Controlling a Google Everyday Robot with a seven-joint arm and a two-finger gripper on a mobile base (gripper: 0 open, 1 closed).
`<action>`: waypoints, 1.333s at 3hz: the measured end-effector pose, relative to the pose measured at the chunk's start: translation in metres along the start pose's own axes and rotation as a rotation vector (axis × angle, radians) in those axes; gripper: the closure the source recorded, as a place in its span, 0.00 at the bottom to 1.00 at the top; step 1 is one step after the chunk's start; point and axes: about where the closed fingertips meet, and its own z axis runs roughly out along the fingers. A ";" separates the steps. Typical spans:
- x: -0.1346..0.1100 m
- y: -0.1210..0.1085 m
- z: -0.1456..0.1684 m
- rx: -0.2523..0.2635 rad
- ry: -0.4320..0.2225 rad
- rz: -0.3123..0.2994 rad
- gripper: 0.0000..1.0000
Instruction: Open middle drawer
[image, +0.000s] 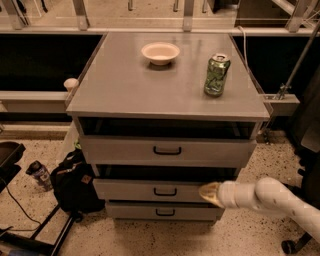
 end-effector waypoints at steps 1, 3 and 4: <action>0.011 0.065 -0.058 0.007 0.034 -0.054 1.00; 0.024 0.127 -0.092 -0.043 0.033 -0.054 0.81; 0.024 0.127 -0.091 -0.043 0.033 -0.054 0.58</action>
Offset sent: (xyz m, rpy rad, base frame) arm -0.2308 -0.0515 0.0042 -0.0583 0.0267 0.1061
